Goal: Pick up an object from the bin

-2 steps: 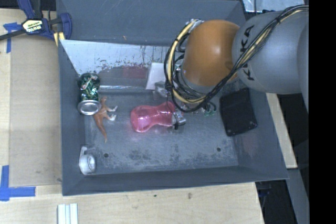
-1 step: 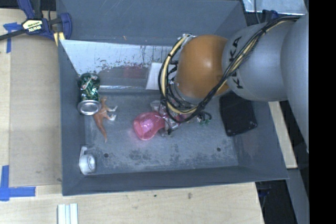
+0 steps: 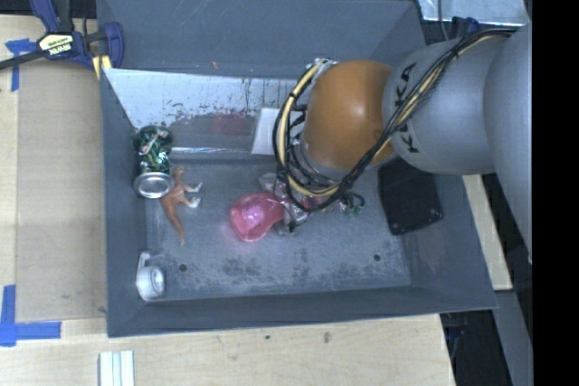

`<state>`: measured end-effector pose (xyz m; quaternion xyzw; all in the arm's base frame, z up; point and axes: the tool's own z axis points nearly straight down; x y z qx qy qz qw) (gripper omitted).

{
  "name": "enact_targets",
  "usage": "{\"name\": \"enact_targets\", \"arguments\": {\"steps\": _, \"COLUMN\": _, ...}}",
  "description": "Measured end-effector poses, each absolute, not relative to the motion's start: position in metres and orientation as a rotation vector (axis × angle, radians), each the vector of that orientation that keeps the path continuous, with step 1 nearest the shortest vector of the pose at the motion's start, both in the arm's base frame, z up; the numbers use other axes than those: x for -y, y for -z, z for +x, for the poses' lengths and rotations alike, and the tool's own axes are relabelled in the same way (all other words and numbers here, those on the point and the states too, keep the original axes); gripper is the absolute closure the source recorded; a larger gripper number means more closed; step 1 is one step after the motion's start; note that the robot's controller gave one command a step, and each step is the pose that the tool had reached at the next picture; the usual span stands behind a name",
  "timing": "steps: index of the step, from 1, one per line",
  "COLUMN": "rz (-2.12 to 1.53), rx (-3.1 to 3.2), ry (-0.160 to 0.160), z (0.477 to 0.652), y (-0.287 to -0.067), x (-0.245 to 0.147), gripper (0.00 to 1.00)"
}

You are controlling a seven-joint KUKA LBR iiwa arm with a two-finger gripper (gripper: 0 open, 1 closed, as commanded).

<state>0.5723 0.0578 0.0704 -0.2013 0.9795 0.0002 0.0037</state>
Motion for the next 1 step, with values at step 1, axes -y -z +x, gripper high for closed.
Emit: {"name": "enact_targets", "arguments": {"steps": 1, "rz": -0.636, "rx": -3.066, "ry": -0.001, "z": 0.5709, "y": -0.2011, "x": -0.0551, "gripper": 1.00}}
